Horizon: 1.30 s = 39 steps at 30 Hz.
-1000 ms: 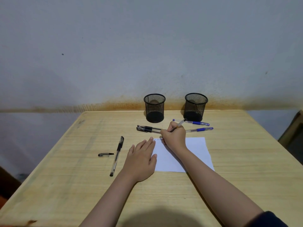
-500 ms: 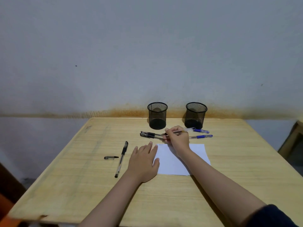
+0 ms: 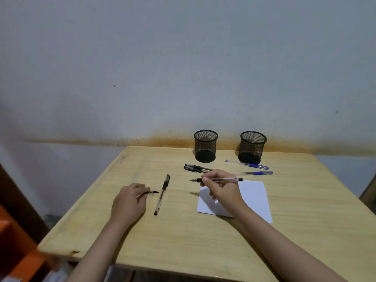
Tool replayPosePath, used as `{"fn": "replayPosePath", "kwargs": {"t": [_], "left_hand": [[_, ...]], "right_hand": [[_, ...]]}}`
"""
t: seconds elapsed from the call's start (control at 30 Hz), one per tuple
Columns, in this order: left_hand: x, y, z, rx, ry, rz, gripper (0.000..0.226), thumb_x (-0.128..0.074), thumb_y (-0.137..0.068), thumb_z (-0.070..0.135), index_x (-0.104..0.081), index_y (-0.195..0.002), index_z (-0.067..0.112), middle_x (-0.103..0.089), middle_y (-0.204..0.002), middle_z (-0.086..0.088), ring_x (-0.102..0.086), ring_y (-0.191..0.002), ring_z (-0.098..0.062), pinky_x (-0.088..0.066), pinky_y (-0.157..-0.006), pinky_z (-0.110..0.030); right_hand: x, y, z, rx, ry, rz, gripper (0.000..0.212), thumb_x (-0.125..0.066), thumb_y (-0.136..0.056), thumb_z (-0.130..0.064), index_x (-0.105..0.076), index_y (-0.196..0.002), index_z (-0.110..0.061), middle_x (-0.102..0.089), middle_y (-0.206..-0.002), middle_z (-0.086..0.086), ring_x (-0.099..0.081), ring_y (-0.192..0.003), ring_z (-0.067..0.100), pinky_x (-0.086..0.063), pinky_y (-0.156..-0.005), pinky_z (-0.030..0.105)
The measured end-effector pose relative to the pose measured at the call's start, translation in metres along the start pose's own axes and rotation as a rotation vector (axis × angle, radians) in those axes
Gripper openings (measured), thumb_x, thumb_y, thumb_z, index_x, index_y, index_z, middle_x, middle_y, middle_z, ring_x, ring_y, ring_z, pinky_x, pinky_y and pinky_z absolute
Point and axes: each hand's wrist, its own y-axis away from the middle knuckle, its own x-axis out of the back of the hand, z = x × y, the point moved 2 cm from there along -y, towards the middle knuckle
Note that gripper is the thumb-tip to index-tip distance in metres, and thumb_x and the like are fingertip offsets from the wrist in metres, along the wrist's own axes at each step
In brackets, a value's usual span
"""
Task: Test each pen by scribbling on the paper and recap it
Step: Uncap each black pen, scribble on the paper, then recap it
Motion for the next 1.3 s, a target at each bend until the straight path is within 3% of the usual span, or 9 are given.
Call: {"fn": "replayPosePath", "kwargs": {"t": [0.17, 0.33, 0.43, 0.57, 0.73, 0.97, 1.17, 1.3], "left_hand": [[0.006, 0.000, 0.008, 0.068, 0.256, 0.075, 0.012, -0.066, -0.082, 0.009, -0.073, -0.090, 0.015, -0.069, -0.089, 0.003, -0.064, -0.085, -0.018, -0.044, -0.066, -0.020], [0.021, 0.016, 0.059, -0.014, 0.607, 0.092, 0.021, -0.066, -0.080, 0.000, -0.073, -0.080, 0.019, -0.069, -0.084, 0.007, -0.065, -0.083, -0.005, -0.047, -0.071, -0.009], [0.029, 0.022, 0.085, -0.163, 0.606, 0.095, 0.026, -0.068, -0.078, -0.003, -0.073, -0.082, 0.022, -0.069, -0.085, 0.006, -0.065, -0.085, -0.006, -0.048, -0.074, -0.009], [0.033, 0.032, 0.103, -0.234, 0.627, 0.093, 0.021, -0.069, -0.078, -0.001, -0.075, -0.086, 0.017, -0.069, -0.084, -0.001, -0.066, -0.081, -0.014, -0.053, -0.075, -0.026], [0.034, 0.045, 0.118, -0.272, 0.643, 0.109, 0.020, -0.069, -0.078, -0.002, -0.075, -0.087, 0.015, -0.068, -0.084, 0.003, -0.064, -0.082, -0.001, -0.046, -0.073, -0.009], [0.025, 0.042, 0.111, -0.209, 0.624, 0.148, 0.024, -0.069, -0.078, -0.002, -0.074, -0.086, 0.019, -0.066, -0.084, 0.009, -0.062, -0.085, 0.004, -0.045, -0.076, -0.007], [0.018, 0.038, 0.115, -0.245, 0.692, 0.099, 0.026, -0.069, -0.077, -0.004, -0.074, -0.085, 0.021, -0.067, -0.084, 0.006, -0.063, -0.082, 0.000, -0.045, -0.075, -0.010], [0.014, 0.037, 0.118, -0.249, 0.717, 0.090, 0.027, -0.069, -0.076, -0.006, -0.074, -0.085, 0.018, -0.064, -0.077, 0.007, -0.060, -0.076, 0.000, -0.042, -0.070, -0.010]], "right_hand": [[-0.001, 0.017, -0.004, 0.005, -0.011, -0.013, 0.016, -0.065, -0.085, -0.002, -0.070, -0.079, -0.017, -0.072, -0.065, -0.008, -0.064, -0.060, 0.001, -0.046, -0.047, 0.017], [0.003, 0.030, -0.014, 0.035, -0.061, 0.003, 0.004, -0.067, -0.084, -0.004, -0.067, -0.081, -0.007, -0.073, -0.067, -0.003, -0.061, -0.057, 0.003, -0.044, -0.047, 0.019], [0.005, 0.036, -0.022, 0.053, -0.060, -0.004, 0.003, -0.068, -0.084, -0.006, -0.069, -0.082, -0.009, -0.074, -0.072, 0.001, -0.061, -0.057, 0.003, -0.044, -0.048, 0.019], [0.007, 0.043, -0.026, 0.070, -0.050, 0.015, 0.003, -0.070, -0.083, -0.009, -0.070, -0.081, -0.012, -0.074, -0.076, 0.007, -0.062, -0.061, 0.006, -0.044, -0.047, 0.019], [0.010, 0.053, -0.026, 0.079, -0.042, 0.022, 0.006, -0.071, -0.081, -0.008, -0.069, -0.078, -0.012, -0.073, -0.075, 0.009, -0.061, -0.061, 0.007, -0.044, -0.047, 0.019], [0.014, 0.053, -0.024, 0.112, -0.050, 0.069, 0.008, -0.070, -0.082, -0.005, -0.068, -0.077, -0.012, -0.071, -0.081, 0.019, -0.062, -0.061, 0.008, -0.045, -0.047, 0.020], [0.011, 0.047, -0.019, 0.090, -0.010, 0.049, 0.008, -0.074, -0.079, -0.007, -0.072, -0.077, -0.015, -0.070, -0.081, 0.012, -0.062, -0.062, 0.005, -0.046, -0.047, 0.020], [0.012, 0.048, -0.022, 0.087, -0.060, 0.031, 0.004, -0.073, -0.080, -0.006, -0.074, -0.083, -0.005, -0.070, -0.079, 0.013, -0.061, -0.059, 0.008, -0.050, -0.050, 0.021]]}}
